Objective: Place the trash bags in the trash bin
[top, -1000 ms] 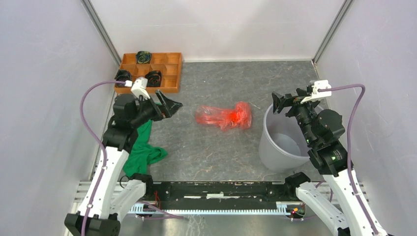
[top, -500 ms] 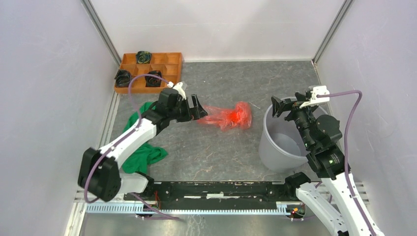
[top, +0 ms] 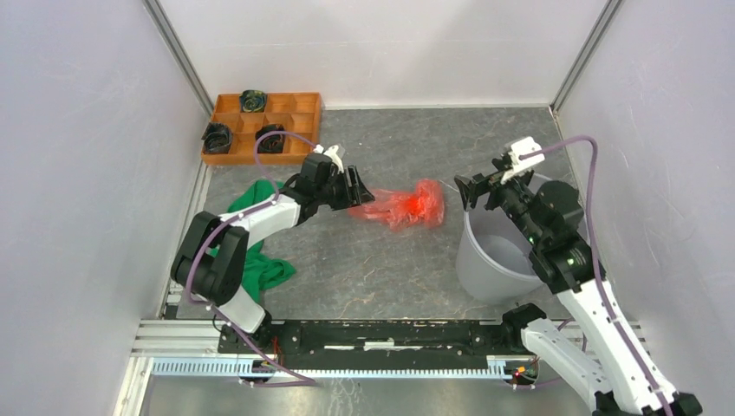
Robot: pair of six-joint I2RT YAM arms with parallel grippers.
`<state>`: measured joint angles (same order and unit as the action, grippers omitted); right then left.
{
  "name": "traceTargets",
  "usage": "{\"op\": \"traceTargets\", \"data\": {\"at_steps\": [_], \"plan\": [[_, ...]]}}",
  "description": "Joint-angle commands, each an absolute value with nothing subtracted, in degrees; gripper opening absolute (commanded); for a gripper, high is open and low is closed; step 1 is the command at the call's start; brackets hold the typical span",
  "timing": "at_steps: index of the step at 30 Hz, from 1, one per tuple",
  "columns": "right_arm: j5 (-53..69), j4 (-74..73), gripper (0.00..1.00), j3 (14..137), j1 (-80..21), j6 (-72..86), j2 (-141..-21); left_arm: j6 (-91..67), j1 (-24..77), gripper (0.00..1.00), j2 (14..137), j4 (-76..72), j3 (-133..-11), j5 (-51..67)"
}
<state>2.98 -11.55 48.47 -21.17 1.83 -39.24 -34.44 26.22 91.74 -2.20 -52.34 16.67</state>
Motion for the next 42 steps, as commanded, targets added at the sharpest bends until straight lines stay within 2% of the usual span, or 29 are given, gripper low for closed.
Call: {"op": "traceTargets", "data": {"at_steps": [1,5,7,11,15,19,21,23,26,29,32,38,42], "plan": [[7.3,-12.9,0.98,55.3,-23.6,-2.3,-43.8,-36.8,26.5,0.55,92.4,-9.2,-53.0,19.0],[7.4,-14.1,0.98,59.6,-26.6,-2.4,-48.0,-37.8,26.4,0.25,90.8,-10.5,-50.8,20.1],[6.7,-14.6,0.98,61.9,-29.7,-2.2,-50.5,-38.1,26.4,0.17,88.8,-10.9,-49.0,20.2],[-0.2,-16.7,0.98,66.6,-41.0,-3.2,-57.3,-37.9,26.4,0.11,82.3,-9.5,-45.0,18.5],[-19.3,-21.6,0.98,71.4,-54.8,-5.9,-66.1,-37.2,26.4,0.05,74.7,-6.4,-41.4,16.1],[-34.2,-27.7,0.98,75.6,-61.8,-5.5,-75.5,-34.8,26.4,0.04,66.7,1.4,-39.9,11.7],[-40.4,-29.9,0.98,76.1,-62.8,-4.0,-79.2,-33.6,26.4,0.11,62.0,6.3,-39.4,8.3],[-45.5,-31.3,0.98,75.9,-63.1,-2.0,-82.4,-32.9,26.4,0.22,56.0,11.3,-38.9,4.5],[-51.8,-31.5,0.98,75.2,-63.1,-0.1,-85.9,-33.8,26.4,0.43,47.1,17.0,-37.5,0.3],[-55.3,-29.7,0.98,74.2,-63.0,-0.1,-89.7,-37.1,26.4,0.62,38.0,19.9,-36.1,-3.6],[-56.3,-28.0,0.98,74.1,-62.3,-0.3,-94.2,-39.5,26.4,0.76,31.0,20.9,-35.4,-4.4],[-48.5,-21.8,0.93,72.0,-57.8,-0.1,-98.8,-40.6,26.4,0.99,24.6,26.2,-37.0,-8.8],[-46.9,-17.9,0.88,70.8,-55.8,-0.3,-101.5,-39.9,26.4,1.0,22.6,27.7,-36.9,-10.2]]}}
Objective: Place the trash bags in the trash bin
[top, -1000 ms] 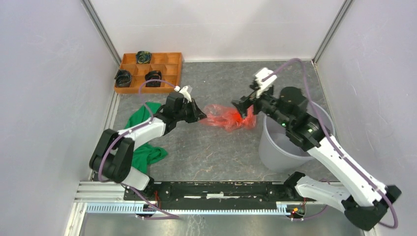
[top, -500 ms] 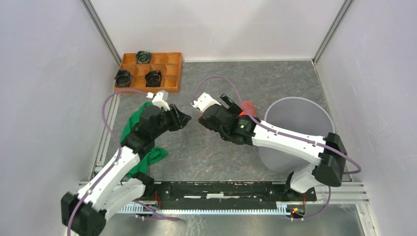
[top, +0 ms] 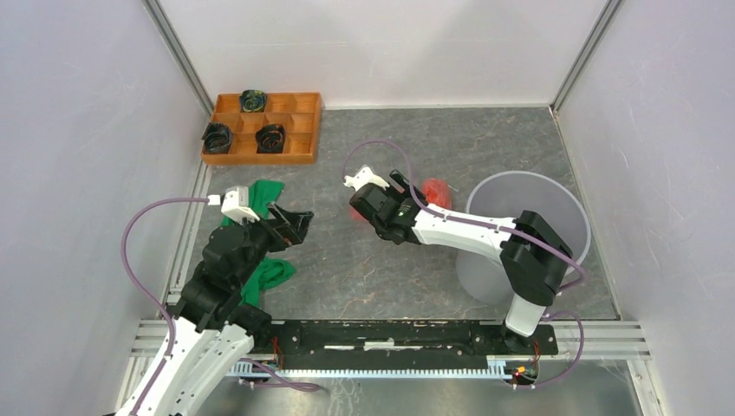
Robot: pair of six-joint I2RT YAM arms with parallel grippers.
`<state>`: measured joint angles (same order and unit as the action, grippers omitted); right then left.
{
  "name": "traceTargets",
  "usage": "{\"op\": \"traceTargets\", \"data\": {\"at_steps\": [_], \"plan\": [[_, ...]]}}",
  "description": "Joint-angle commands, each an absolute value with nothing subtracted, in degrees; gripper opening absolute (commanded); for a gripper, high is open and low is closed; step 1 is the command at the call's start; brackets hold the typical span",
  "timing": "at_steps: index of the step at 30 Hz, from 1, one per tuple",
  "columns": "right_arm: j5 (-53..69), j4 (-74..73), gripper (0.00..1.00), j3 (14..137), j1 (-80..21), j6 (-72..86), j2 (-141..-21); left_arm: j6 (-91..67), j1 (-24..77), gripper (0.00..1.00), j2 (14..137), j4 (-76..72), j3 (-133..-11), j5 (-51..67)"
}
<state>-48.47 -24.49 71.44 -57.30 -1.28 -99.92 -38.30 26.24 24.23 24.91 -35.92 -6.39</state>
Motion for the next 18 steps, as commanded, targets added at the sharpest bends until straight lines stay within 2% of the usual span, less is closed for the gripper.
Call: {"op": "traceTargets", "data": {"at_steps": [1,4,5,9,11,13,18], "plan": [[-46.9,-17.4,0.84,70.8,-55.2,-0.4,-102.4,-39.8,26.4,1.0,22.4,28.1,-37.0,-10.4],[-46.7,-16.3,0.74,71.0,-53.9,-0.9,-104.0,-39.4,26.4,1.0,22.7,29.3,-37.6,-10.4],[-46.6,-15.9,0.66,71.0,-53.8,-1.1,-104.1,-39.4,26.4,1.0,22.8,29.6,-37.8,-10.4],[-39.4,-15.8,0.17,70.9,-53.9,-0.5,-100.8,-39.7,26.4,1.0,22.8,30.3,-38.8,-8.7],[-33.1,-14.7,0.05,69.4,-53.9,-0.1,-96.2,-40.2,26.4,1.0,22.7,30.4,-39.3,-7.1],[-26.0,-12.7,0.0,67.2,-53.8,1.9,-89.6,-40.9,26.4,1.0,22.4,30.4,-39.8,-5.2],[-11.9,-12.1,0.0,67.4,-52.5,4.4,-79.1,-43.5,26.4,1.0,22.3,28.5,-41.0,1.7]]}}
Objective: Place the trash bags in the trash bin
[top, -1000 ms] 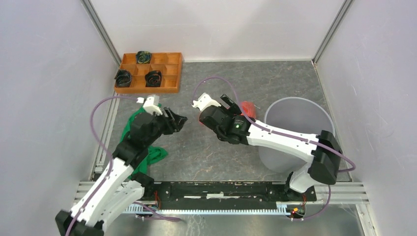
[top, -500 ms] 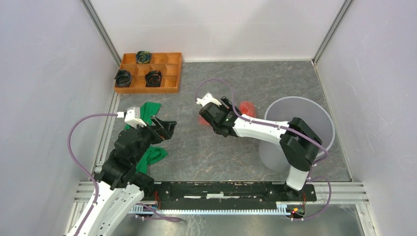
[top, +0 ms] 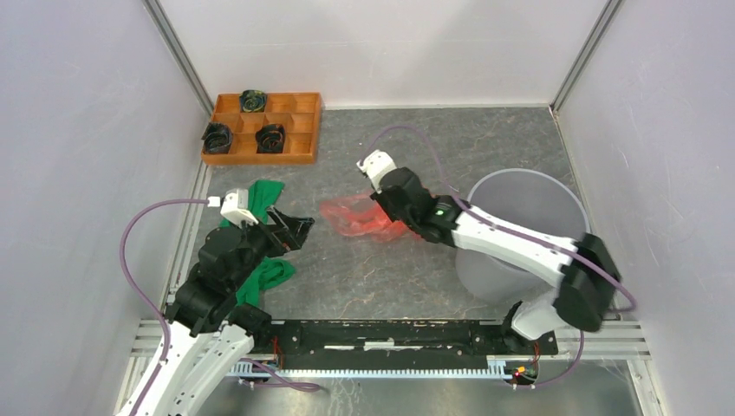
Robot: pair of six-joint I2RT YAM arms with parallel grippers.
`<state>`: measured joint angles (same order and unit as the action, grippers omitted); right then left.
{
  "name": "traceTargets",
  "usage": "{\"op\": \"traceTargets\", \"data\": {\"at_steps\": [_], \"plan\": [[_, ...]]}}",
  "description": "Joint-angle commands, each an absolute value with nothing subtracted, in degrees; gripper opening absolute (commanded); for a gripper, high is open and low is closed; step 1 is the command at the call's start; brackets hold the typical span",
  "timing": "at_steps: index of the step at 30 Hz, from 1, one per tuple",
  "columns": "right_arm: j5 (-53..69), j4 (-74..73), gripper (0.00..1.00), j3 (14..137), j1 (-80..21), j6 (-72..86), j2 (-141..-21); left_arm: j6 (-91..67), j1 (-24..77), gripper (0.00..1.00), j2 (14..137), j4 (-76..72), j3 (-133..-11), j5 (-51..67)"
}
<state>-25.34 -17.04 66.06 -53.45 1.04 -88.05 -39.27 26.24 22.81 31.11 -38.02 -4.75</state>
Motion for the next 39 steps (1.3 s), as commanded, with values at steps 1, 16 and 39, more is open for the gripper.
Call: {"op": "traceTargets", "data": {"at_steps": [1,16,39], "plan": [[-9.8,-11.9,0.0,67.3,-51.9,4.8,-77.3,-44.1,26.4,1.0,22.1,27.4,-41.1,3.7],[3.4,-6.5,0.0,59.6,-48.4,8.9,-65.1,-49.2,26.4,1.0,20.5,30.7,-44.6,4.1],[0.4,-5.6,0.0,57.5,-47.2,8.1,-63.2,-54.2,26.4,1.0,13.8,25.8,-29.8,9.5]]}}
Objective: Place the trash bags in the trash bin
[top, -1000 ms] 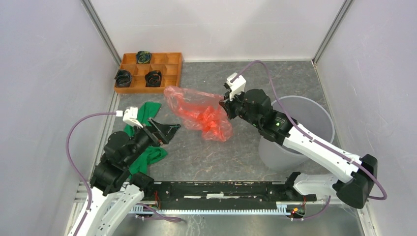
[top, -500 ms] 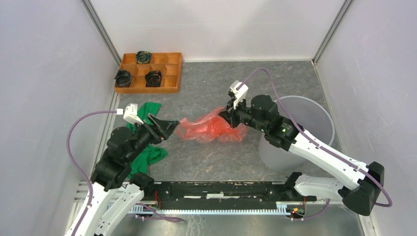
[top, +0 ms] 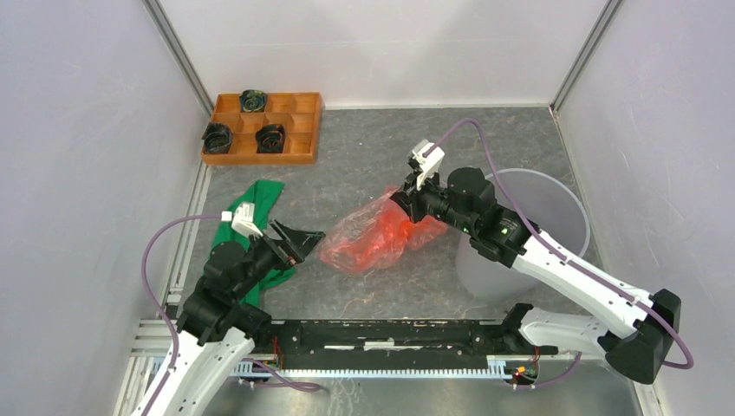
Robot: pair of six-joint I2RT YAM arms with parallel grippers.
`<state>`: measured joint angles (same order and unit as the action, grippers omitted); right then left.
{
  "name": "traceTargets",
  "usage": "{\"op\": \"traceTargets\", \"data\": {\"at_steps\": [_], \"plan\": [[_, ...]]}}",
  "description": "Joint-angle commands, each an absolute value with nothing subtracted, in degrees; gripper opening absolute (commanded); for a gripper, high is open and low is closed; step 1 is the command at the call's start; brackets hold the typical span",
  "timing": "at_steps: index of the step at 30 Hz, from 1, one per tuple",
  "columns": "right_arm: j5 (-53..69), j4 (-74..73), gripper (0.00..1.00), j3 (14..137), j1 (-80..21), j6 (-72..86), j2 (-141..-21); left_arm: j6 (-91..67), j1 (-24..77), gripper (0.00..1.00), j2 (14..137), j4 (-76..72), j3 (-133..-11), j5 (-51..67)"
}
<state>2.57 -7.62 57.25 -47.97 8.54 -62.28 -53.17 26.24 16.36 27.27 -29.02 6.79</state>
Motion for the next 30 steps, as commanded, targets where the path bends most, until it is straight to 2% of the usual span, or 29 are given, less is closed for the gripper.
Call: {"op": "traceTargets", "data": {"at_steps": [1,6,12,22,30], "plan": [[0.4,-6.2,0.0,57.9,-47.1,8.3,-63.8,-53.7,26.4,1.0,13.0,27.1,-30.4,9.8],[-1.4,-6.8,0.0,58.7,-46.4,10.1,-66.1,-50.5,26.4,1.0,10.8,28.4,-32.6,12.7],[-3.1,-6.3,0.0,60.6,-45.8,12.3,-68.6,-56.4,26.4,1.0,14.4,18.1,-25.9,25.0],[-10.2,-4.7,0.0,62.9,-45.0,18.7,-71.7,-59.3,26.4,1.0,12.3,14.3,-19.8,25.5],[-14.1,-4.0,0.0,67.9,-44.8,18.8,-78.9,-52.3,26.4,1.0,16.1,11.5,-22.6,27.6]]}}
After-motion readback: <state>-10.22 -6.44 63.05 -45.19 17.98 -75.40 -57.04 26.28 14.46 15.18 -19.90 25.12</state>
